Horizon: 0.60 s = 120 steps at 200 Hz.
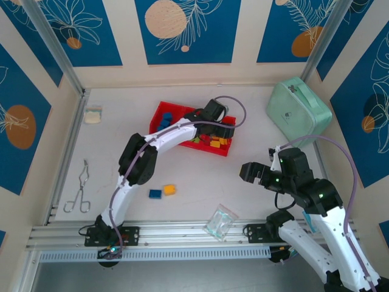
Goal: Sort the legos into containers by color
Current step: Place the lego in the container, then pick up the lego from the bottom-left of the table.
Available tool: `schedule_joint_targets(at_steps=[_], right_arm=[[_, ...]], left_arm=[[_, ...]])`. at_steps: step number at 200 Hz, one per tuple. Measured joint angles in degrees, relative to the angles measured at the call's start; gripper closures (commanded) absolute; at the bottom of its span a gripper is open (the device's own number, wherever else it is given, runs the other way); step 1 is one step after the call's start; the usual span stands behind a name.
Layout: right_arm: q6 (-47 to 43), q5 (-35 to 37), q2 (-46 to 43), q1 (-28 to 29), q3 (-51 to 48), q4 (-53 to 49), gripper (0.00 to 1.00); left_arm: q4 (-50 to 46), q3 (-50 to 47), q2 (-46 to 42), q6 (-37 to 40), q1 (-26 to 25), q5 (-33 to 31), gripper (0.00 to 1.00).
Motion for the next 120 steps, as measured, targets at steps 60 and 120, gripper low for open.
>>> schedule_joint_targets(at_steps=[60,120], right_arm=[[-0.48,-2.19,4.24,0.00,-0.33,3.69,0.01],[-2.21,-6.54,10.60,0.50,-0.94,9.05,0.01]], left_arm=[[-2.64,-16.92,-22.60,3.48,-0.24,-10.34,0.01],[-16.17,-39.01,-51.17,-3.41,-0.17,-25.51,0.00]])
